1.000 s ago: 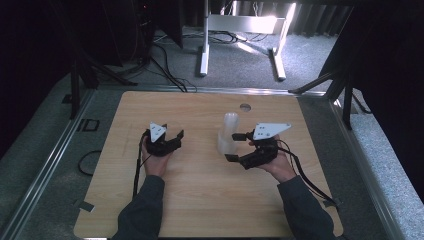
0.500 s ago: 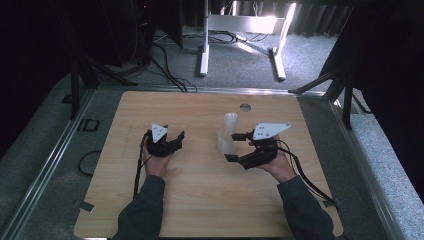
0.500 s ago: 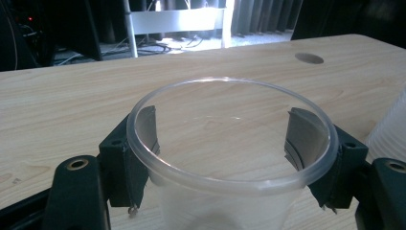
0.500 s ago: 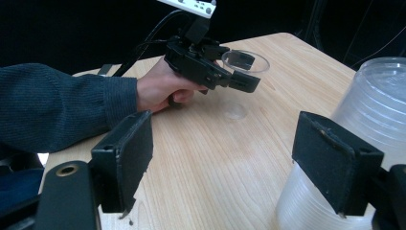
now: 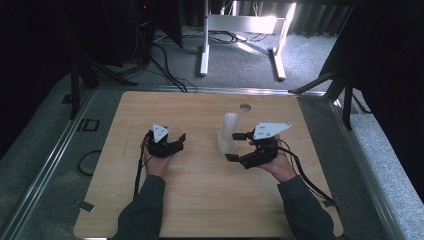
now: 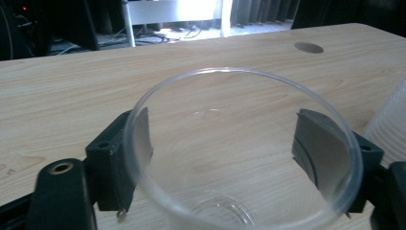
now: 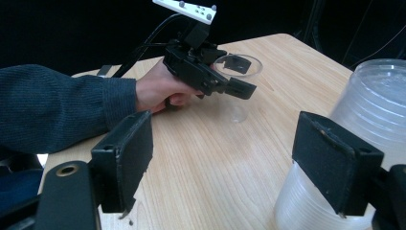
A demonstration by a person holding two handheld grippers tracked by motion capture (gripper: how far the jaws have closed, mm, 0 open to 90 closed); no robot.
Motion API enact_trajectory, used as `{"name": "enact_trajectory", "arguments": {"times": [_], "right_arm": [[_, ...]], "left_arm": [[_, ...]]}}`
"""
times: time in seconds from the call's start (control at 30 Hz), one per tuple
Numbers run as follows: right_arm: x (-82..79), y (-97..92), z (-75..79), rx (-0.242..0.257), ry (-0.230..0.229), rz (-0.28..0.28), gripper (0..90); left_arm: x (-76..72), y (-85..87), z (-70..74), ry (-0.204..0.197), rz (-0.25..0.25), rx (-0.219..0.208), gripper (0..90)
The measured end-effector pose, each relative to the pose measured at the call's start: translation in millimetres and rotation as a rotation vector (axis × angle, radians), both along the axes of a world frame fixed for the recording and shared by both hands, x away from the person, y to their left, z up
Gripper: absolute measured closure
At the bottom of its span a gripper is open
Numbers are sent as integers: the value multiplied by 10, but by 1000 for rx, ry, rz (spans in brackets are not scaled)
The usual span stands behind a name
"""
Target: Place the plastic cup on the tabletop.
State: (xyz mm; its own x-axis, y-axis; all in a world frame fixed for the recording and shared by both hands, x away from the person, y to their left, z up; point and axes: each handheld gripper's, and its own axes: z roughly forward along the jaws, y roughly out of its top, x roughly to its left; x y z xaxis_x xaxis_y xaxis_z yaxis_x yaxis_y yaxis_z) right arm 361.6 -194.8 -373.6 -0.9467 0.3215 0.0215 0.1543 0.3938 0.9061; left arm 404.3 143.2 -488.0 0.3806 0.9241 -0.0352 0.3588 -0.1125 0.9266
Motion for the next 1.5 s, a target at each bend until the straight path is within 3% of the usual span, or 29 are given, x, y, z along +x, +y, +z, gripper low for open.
{"name": "enact_trajectory", "arguments": {"times": [0.4, 0.9, 0.97, 1.2, 1.27, 1.5], "right_arm": [[0, -3, 3, 1, 1, -1, 216], [-3, -10, 11, 5, -5, -2, 216], [-4, -11, 11, 4, -5, -3, 216], [-4, -13, 13, 5, -6, -2, 216], [-3, -13, 12, 3, -8, -2, 215], [-7, -17, 16, 3, -7, -4, 214]], "left_arm": [[-30, -5, 39, 19, -41, -17, 143], [-49, -106, -11, 50, -79, 56, 89], [-54, -99, -8, 52, -84, 42, 83], [-80, -93, 19, 53, -91, 55, 75], [-118, -90, 51, 49, -106, 76, 75], [-216, -26, 100, 52, -117, 75, 35]]}}
